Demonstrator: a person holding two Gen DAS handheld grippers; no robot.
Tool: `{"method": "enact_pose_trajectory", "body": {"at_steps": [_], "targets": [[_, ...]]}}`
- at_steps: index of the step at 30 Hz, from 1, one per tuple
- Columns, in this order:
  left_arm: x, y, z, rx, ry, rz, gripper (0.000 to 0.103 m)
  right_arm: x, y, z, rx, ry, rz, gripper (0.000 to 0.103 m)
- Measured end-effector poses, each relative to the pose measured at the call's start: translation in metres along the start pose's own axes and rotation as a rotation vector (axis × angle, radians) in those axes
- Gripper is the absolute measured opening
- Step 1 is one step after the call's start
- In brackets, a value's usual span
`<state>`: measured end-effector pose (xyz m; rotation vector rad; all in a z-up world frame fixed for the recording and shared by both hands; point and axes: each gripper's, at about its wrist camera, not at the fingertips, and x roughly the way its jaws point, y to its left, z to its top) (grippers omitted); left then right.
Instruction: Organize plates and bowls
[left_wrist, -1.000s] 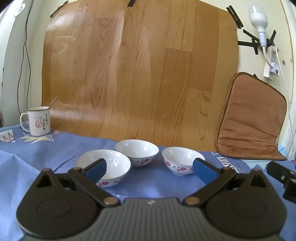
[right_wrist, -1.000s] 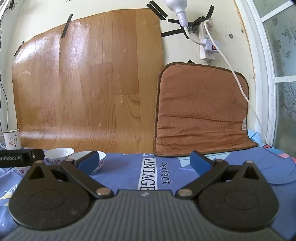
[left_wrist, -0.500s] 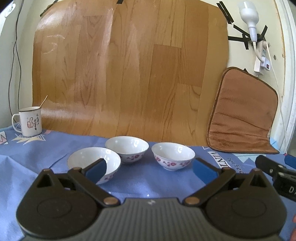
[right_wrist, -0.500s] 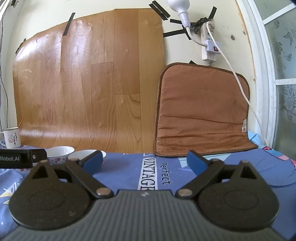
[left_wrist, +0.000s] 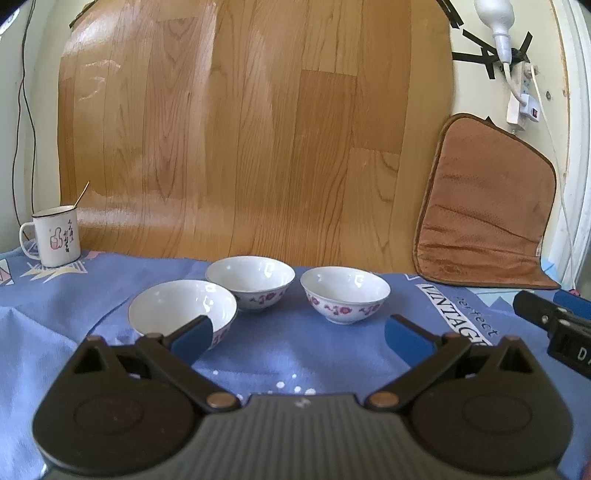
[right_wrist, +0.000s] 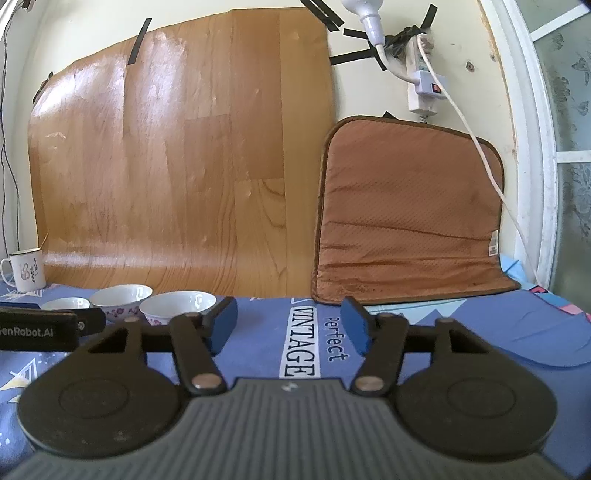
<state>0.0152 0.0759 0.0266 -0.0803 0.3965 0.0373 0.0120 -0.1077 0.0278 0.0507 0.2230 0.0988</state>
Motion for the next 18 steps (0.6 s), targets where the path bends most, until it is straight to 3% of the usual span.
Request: {"method": "enact_pose_trajectory", "body": {"at_steps": [5, 9, 14, 18], "targets": [[0.003, 0.004, 0.001, -0.02, 0.017, 0.001, 0.103, 0.007, -0.001, 0.001, -0.001, 0.04, 0.009, 0.054], [0.005, 0.011, 0.002, -0.055, 0.033, 0.003, 0.103, 0.028, -0.009, 0.002, 0.067, 0.169, 0.033, 0.032], [0.003, 0.019, 0.004, -0.095, 0.03, 0.006, 0.103, 0.063, -0.011, 0.023, 0.184, 0.27, 0.091, 0.034], [0.001, 0.021, 0.006, -0.11, 0.018, 0.006, 0.103, 0.098, 0.005, 0.042, 0.192, 0.304, 0.131, 0.034]]}}
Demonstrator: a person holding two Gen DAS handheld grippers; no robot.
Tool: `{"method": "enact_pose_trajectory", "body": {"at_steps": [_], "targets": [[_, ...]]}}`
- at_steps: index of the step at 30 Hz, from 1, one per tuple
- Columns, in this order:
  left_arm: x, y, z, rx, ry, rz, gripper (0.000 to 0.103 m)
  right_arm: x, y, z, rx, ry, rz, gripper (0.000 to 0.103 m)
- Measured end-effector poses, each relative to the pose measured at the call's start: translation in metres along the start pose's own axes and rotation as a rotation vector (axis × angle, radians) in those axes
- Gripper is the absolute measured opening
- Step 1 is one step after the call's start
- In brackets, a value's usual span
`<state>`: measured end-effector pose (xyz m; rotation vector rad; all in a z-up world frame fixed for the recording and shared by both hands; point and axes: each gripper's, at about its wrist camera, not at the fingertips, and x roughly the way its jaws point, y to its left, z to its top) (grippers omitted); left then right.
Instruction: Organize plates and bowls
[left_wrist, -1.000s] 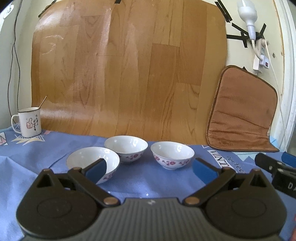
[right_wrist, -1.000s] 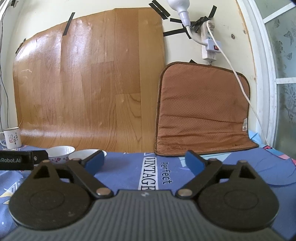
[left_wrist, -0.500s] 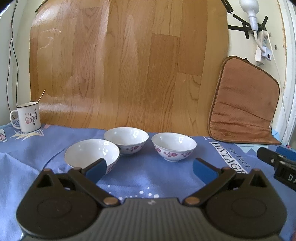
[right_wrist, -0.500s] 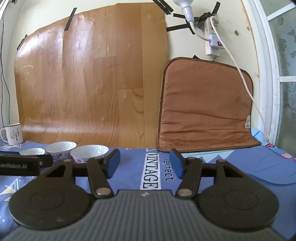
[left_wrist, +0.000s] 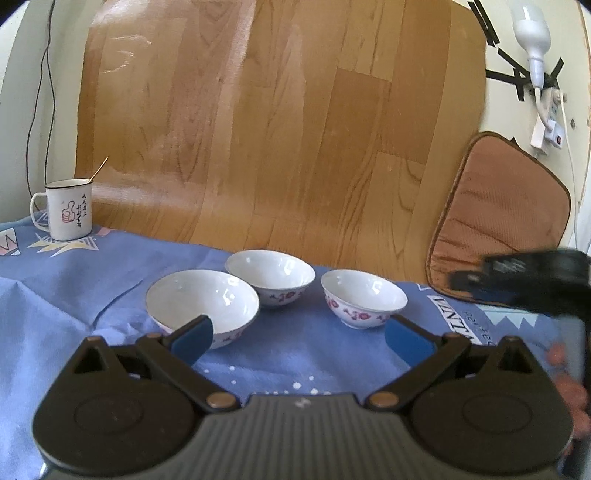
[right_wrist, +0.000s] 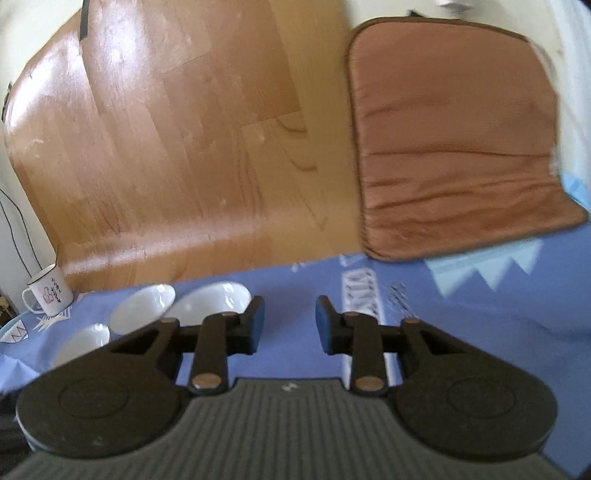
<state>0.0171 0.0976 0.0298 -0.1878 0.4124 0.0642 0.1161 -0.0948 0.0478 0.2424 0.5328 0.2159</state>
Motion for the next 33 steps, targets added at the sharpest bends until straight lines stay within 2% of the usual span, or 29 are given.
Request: {"method": "enact_pose_trajectory", "body": {"at_steps": [5, 9, 10, 12, 13, 16, 21, 27, 29, 33], "targets": [[0.0, 0.002, 0.002, -0.015, -0.003, -0.004, 0.103, 0.048, 0.02, 0.012, -0.014, 0.118, 0.026, 0.034], [0.003, 0.003, 0.002, -0.018, 0.004, -0.004, 0.1, 0.084, 0.023, 0.012, 0.027, 0.237, 0.017, 0.033], [0.003, 0.003, 0.002, -0.017, 0.007, -0.003, 0.099, 0.091, 0.022, 0.011, 0.044, 0.265, 0.014, 0.032], [0.005, 0.004, 0.002, -0.016, 0.015, -0.005, 0.095, 0.099, 0.018, 0.01, 0.084, 0.308, 0.026, 0.013], [0.005, 0.004, 0.002, -0.017, 0.019, -0.007, 0.094, 0.099, 0.016, 0.009, 0.1, 0.316, 0.039, 0.013], [0.006, 0.005, 0.002, -0.024, 0.029, -0.028, 0.09, 0.084, 0.016, 0.011, 0.127, 0.311, 0.055, 0.007], [0.001, 0.004, 0.002, -0.021, 0.008, -0.094, 0.081, 0.047, 0.004, 0.013, 0.133, 0.303, 0.053, 0.008], [-0.008, -0.01, -0.002, 0.029, -0.009, -0.215, 0.074, -0.003, -0.049, 0.009, 0.198, 0.323, 0.002, 0.008], [-0.006, -0.018, -0.003, 0.038, 0.018, -0.272, 0.071, -0.025, -0.072, 0.007, 0.238, 0.321, -0.025, 0.008], [0.005, -0.038, -0.002, -0.002, 0.15, -0.391, 0.063, -0.067, -0.11, 0.001, 0.285, 0.293, -0.089, 0.008]]}}
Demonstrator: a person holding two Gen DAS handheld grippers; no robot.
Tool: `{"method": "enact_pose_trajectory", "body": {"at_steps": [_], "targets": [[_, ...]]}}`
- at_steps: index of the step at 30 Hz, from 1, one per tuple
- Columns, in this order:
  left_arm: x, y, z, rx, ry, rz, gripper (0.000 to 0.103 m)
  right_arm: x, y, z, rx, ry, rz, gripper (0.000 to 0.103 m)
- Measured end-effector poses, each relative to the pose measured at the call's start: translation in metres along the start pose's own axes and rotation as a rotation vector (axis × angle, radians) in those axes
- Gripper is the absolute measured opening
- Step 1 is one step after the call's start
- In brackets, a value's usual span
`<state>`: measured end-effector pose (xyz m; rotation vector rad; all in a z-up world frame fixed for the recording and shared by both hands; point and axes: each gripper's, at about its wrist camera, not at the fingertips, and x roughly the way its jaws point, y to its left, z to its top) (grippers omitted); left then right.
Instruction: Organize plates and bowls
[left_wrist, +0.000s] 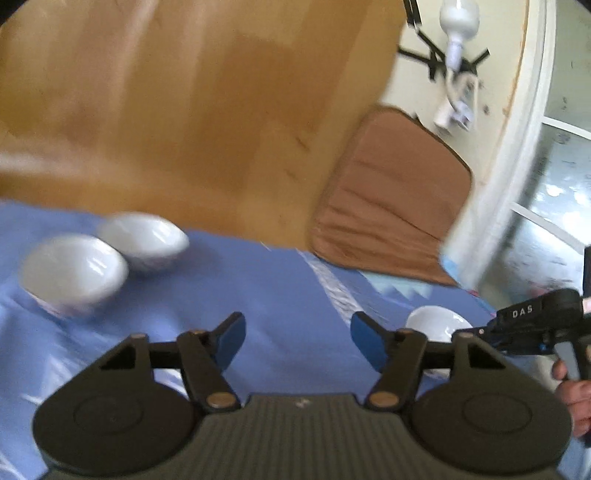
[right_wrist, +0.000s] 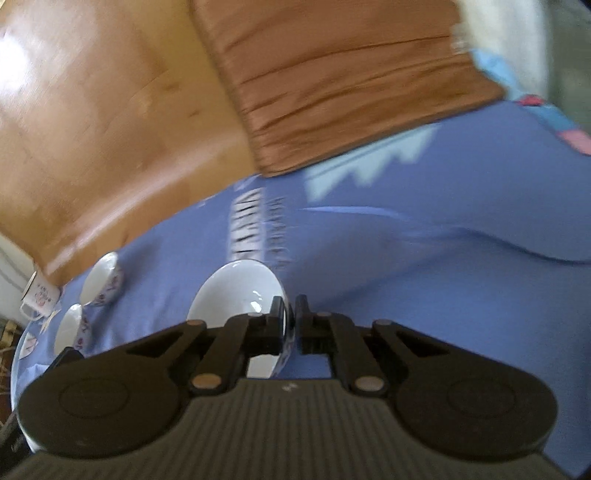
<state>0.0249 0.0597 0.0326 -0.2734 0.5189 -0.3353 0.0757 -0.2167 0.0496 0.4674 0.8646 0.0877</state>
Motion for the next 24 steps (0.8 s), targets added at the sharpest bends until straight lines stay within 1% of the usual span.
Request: {"method": "enact_pose_trajectory", "body": {"at_steps": [3, 6, 9, 11, 13, 16, 19, 20, 22, 23, 24], "targets": [[0.012, -0.021, -0.001, 0.008, 0.04, -0.046, 0.061, -0.018, -0.023, -0.002, 0.03, -0.034, -0.045, 0.008], [0.021, -0.047, -0.007, 0.06, 0.058, -0.064, 0.061, -0.026, -0.044, 0.001, 0.061, -0.055, -0.09, 0.008], [0.029, -0.063, -0.015, 0.089, 0.087, -0.074, 0.061, -0.028, -0.056, 0.003, 0.053, -0.087, -0.141, 0.008], [0.035, -0.07, -0.018, 0.086, 0.115, -0.084, 0.061, -0.025, -0.061, 0.002, 0.034, -0.092, -0.163, 0.012], [0.04, -0.078, -0.019, 0.083, 0.141, -0.097, 0.061, -0.02, -0.061, -0.002, -0.006, -0.095, -0.191, 0.013], [0.047, -0.093, -0.019, 0.089, 0.177, -0.107, 0.061, -0.022, -0.058, -0.008, -0.04, -0.122, -0.198, 0.013], [0.059, -0.109, -0.014, 0.071, 0.223, -0.151, 0.061, -0.041, -0.062, -0.009, -0.061, -0.197, -0.201, 0.016], [0.064, -0.114, -0.012, 0.062, 0.243, -0.165, 0.061, -0.045, -0.063, -0.009, -0.073, -0.209, -0.199, 0.017], [0.079, -0.126, -0.009, 0.04, 0.28, -0.191, 0.061, -0.051, -0.062, -0.009, -0.099, -0.214, -0.194, 0.021], [0.087, -0.131, -0.008, 0.031, 0.299, -0.188, 0.061, -0.053, -0.063, -0.009, -0.104, -0.214, -0.193, 0.022], [0.095, -0.136, -0.007, 0.024, 0.32, -0.182, 0.057, -0.054, -0.065, -0.009, -0.105, -0.212, -0.193, 0.022]]}}
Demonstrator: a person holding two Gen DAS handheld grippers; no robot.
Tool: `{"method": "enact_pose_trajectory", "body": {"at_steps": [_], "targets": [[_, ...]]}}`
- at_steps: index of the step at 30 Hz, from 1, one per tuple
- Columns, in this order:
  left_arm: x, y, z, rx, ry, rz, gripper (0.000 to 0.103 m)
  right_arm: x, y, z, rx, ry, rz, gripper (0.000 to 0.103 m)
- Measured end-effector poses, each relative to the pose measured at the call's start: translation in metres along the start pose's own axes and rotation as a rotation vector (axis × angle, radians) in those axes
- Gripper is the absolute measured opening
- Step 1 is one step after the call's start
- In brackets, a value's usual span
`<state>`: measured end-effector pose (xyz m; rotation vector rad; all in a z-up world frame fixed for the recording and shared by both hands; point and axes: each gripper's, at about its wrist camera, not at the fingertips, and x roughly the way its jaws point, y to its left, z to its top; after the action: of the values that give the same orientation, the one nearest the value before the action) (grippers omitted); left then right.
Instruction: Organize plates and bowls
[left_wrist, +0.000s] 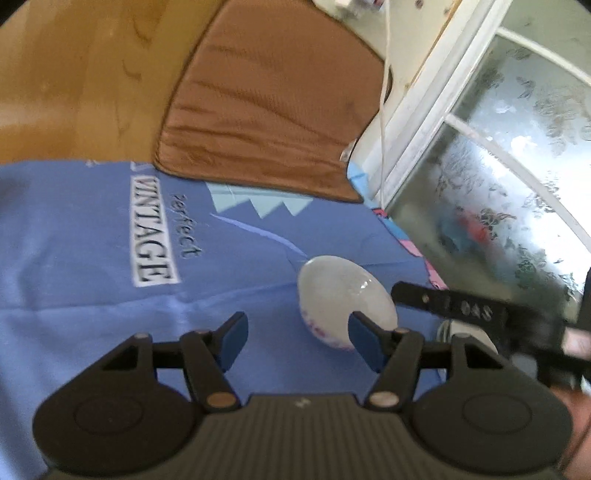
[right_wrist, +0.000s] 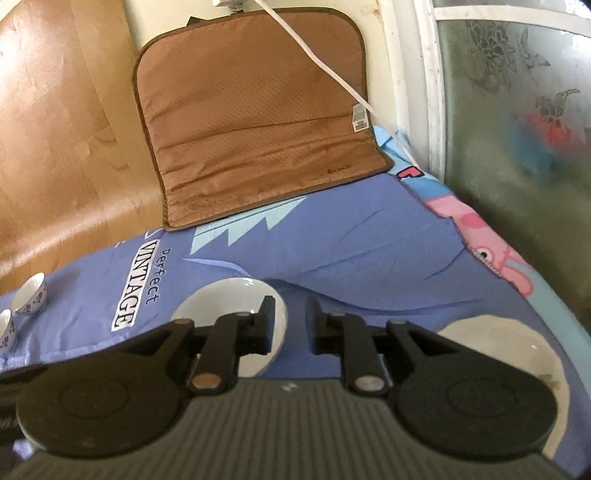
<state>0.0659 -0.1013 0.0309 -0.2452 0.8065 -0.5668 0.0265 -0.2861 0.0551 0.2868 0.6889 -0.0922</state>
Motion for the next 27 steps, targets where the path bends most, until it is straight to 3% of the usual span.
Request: {"method": "enact_pose_trajectory", "body": {"at_steps": [2, 6, 7, 10, 16, 18, 23, 27], "targets": [[0.015, -0.002, 0.003, -0.032, 0.045, -0.013, 0.051, -0.001, -0.004, 0.001, 0.003, 0.007, 0.003, 0.022], [0.04, 0.001, 0.005, -0.117, 0.133, -0.055, 0.026, 0.004, -0.007, -0.001, 0.01, 0.03, 0.017, 0.022], [0.045, 0.001, 0.005, -0.131, 0.146, -0.063, 0.024, 0.005, -0.006, -0.003, 0.003, 0.038, 0.021, 0.02], [0.049, -0.005, 0.004, -0.13, 0.143, -0.061, 0.023, 0.009, -0.004, -0.005, -0.014, 0.052, 0.036, 0.007], [0.057, -0.012, 0.007, -0.12, 0.161, -0.063, 0.023, 0.01, -0.003, -0.002, -0.05, 0.017, -0.018, 0.007], [0.049, -0.01, 0.008, -0.111, 0.157, -0.064, 0.028, 0.01, -0.004, 0.0, -0.047, 0.021, -0.016, 0.011], [-0.001, 0.009, 0.007, -0.059, 0.072, -0.058, 0.033, -0.008, 0.004, 0.009, -0.057, -0.096, -0.033, 0.011], [-0.061, 0.043, 0.002, -0.016, -0.034, -0.012, 0.033, -0.025, 0.03, 0.018, -0.067, -0.168, 0.048, 0.011]]}}
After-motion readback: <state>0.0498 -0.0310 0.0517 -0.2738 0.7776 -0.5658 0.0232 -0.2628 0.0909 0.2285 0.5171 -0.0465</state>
